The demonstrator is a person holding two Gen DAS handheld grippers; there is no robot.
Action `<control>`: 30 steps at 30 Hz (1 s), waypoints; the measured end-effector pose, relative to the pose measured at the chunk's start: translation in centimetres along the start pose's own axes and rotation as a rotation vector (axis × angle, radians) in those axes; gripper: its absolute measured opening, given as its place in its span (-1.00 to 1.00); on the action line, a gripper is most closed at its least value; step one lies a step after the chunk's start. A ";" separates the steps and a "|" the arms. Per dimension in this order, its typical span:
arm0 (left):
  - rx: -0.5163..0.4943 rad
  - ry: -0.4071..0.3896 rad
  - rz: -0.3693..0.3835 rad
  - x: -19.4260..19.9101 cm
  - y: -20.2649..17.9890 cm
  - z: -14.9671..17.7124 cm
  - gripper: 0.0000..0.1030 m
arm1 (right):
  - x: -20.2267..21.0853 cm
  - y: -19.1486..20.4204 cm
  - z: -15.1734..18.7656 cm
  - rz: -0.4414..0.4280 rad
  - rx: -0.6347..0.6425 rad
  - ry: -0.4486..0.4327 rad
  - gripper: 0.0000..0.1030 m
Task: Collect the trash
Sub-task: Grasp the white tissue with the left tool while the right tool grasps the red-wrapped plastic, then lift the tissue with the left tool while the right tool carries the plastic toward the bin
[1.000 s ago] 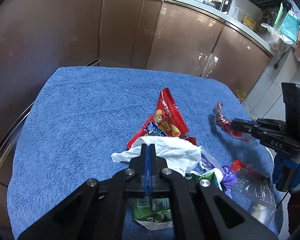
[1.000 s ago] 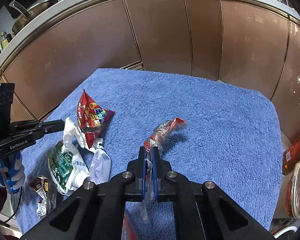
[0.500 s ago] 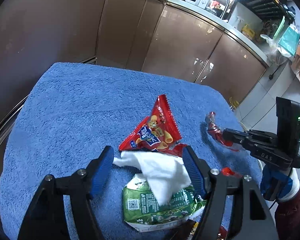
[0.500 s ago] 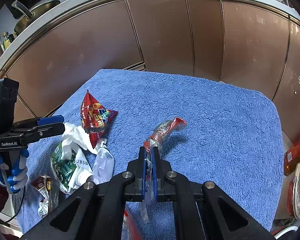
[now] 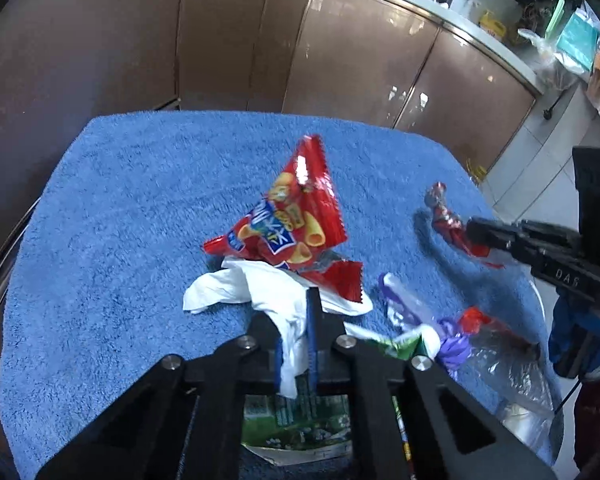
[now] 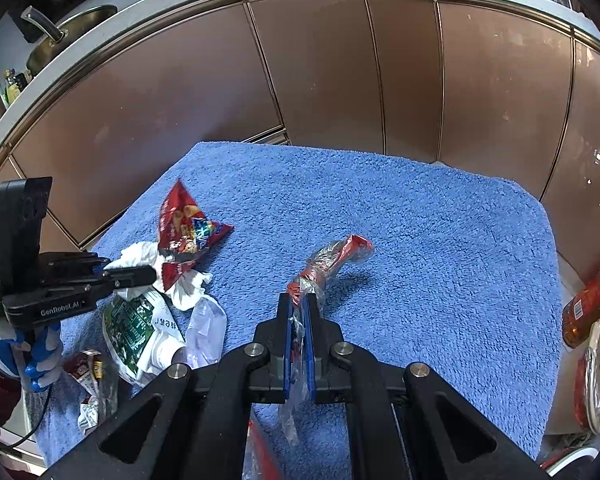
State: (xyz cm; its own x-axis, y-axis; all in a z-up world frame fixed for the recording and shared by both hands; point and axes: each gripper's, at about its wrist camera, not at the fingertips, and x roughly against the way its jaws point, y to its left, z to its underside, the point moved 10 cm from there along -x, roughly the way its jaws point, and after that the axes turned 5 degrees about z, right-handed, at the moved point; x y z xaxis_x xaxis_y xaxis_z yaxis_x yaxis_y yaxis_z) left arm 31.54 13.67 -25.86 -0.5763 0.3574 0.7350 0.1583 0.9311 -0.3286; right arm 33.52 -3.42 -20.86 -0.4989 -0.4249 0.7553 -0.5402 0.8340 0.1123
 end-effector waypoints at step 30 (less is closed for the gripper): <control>-0.005 -0.251 -0.007 15.7 -3.7 0.6 -0.85 | 14.9 3.0 2.3 0.075 -0.008 -0.166 -0.89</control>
State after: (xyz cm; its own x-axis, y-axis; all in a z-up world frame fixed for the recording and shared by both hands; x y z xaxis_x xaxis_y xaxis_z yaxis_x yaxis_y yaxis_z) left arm 21.37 15.80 -13.45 -0.7583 0.3224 0.5667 0.1574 0.9340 -0.3207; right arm 22.91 -8.02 -10.73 -0.6428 -0.4132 0.6450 -0.4925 0.8679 0.0651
